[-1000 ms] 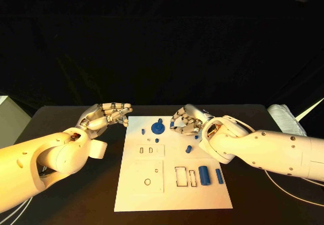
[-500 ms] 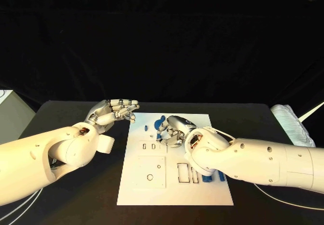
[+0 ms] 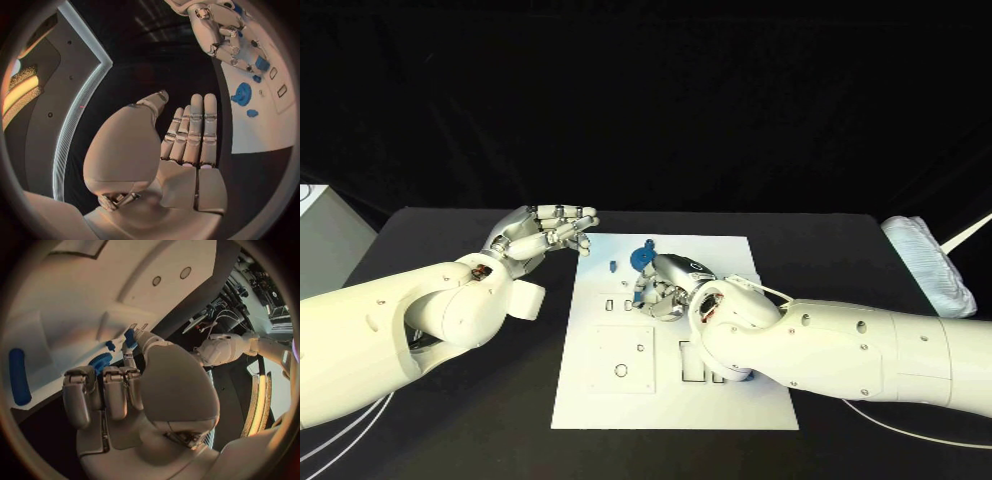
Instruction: Assemble the parts on the task board
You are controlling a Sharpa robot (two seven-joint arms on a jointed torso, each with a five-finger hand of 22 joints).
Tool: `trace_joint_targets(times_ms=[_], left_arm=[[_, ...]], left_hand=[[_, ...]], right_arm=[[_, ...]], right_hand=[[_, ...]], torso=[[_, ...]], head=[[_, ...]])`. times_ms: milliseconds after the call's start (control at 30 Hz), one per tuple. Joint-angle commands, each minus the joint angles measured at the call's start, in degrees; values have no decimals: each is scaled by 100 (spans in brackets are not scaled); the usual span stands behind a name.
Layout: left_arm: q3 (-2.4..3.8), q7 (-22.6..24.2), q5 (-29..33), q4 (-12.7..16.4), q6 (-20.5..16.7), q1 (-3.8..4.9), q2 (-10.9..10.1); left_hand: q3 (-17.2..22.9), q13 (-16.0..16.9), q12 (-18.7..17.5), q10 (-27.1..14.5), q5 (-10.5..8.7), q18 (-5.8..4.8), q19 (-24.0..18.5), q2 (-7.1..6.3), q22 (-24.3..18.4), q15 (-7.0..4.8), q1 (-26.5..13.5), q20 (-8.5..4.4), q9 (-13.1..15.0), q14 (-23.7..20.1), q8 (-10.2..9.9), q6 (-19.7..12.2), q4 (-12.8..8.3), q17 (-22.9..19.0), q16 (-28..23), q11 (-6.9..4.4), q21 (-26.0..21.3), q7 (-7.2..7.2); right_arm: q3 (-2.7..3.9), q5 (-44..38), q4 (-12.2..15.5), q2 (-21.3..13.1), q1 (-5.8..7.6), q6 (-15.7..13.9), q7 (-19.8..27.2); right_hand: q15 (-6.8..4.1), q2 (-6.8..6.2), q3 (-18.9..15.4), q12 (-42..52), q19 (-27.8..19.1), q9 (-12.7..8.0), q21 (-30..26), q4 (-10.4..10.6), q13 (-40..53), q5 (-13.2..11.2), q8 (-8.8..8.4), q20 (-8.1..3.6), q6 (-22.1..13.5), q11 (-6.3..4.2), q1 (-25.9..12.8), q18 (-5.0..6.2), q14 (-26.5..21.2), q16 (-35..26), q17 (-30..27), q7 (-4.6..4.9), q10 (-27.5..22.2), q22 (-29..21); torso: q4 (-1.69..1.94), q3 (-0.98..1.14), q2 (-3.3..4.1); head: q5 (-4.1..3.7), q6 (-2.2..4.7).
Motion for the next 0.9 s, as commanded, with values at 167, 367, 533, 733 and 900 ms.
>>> trace_joint_targets(times_ms=[167,367,533,733,900], left_arm=[[3,8,-33,22,98,4,-14],[3,4,-34,27,110,4,-23],[3,-2,-34,25,114,4,-38],[3,-6,-34,24,116,4,-48],[3,-9,-34,23,117,4,-49]], left_hand=[[24,1,-6,-15,-30,82,-32,11,5,1,-21,11,-6,-41,-18,-37,0,-7,32,1,25,41],[28,2,-3,-11,-29,82,-36,14,7,0,-24,11,-5,-41,-16,-34,0,-9,37,0,32,41],[28,2,-3,-11,-29,82,-36,14,7,0,-24,11,-5,-41,-16,-34,0,-9,37,0,32,41],[28,2,-3,-11,-29,82,-36,14,7,0,-24,11,-5,-41,-16,-34,0,-9,37,0,32,41],[28,2,-3,-11,-29,82,-36,14,7,0,-24,11,-5,-41,-16,-34,0,-9,37,0,32,41]], right_arm=[[-5,-263,-5,32,-60,228,-98],[-7,-399,-23,51,-90,261,-128],[-12,-637,-25,45,-99,254,-142],[-18,-750,-1,53,-115,245,-136],[-20,-774,14,56,-123,253,-131]], right_hand=[[-20,-13,20,32,610,103,24,12,1508,29,50,-38,36,-46,-47,-38,617,21,1510,-26,597,1509],[-19,-33,17,32,610,105,24,9,1508,34,53,-37,30,-45,-63,-38,617,21,1510,-25,597,1509],[-18,-53,13,32,610,105,24,7,1508,36,53,-36,21,-44,-82,-38,617,21,1510,-22,597,1509],[-16,-80,11,32,610,104,24,3,1508,38,50,-35,2,-40,-103,-38,617,21,1510,-16,597,1509],[-12,-109,6,32,610,102,24,4,1508,37,46,-32,-18,-33,-134,-38,617,21,1510,-7,597,1509]], torso=[[-7,5,1],[6,0,-6],[10,-3,-12],[7,0,-7],[3,0,-9]], head=[[6,-24],[2,-41],[6,-48],[8,-40],[11,-35]])
